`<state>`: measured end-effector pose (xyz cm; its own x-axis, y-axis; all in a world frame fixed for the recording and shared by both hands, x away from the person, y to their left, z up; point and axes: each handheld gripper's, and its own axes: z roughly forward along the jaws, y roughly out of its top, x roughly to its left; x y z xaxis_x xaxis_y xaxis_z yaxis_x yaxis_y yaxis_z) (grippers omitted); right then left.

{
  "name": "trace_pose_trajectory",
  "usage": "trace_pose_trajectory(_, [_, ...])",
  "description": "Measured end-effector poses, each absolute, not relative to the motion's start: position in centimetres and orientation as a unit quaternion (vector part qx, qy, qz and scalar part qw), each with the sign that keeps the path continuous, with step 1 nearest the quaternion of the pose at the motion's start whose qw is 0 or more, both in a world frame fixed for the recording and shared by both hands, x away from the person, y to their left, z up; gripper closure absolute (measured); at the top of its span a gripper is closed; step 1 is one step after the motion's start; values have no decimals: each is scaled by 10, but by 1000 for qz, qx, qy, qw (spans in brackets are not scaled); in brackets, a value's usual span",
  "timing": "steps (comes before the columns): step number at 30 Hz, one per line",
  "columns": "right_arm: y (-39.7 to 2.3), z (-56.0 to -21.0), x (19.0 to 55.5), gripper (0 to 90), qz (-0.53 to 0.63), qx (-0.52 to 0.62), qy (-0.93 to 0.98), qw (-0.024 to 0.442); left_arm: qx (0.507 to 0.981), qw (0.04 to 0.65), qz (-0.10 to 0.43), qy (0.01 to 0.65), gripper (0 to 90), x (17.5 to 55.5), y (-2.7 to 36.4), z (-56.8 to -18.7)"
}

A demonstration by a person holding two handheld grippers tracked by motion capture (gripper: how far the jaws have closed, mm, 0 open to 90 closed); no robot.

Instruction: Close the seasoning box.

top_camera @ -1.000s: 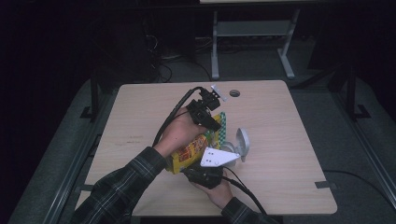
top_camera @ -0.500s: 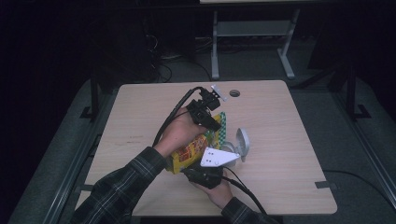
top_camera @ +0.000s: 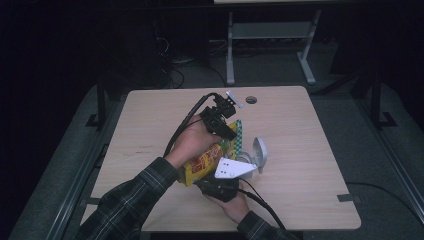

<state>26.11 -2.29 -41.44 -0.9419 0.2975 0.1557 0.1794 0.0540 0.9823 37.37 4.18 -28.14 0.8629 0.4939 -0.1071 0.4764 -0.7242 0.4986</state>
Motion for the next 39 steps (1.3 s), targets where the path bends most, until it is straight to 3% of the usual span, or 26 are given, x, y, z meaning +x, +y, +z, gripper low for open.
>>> trace_pose_trajectory(39, [-24, -414, 262, 900, 670, 162, 723, 48, 929, 264, 18, 259, 899, 373, 40, -281])
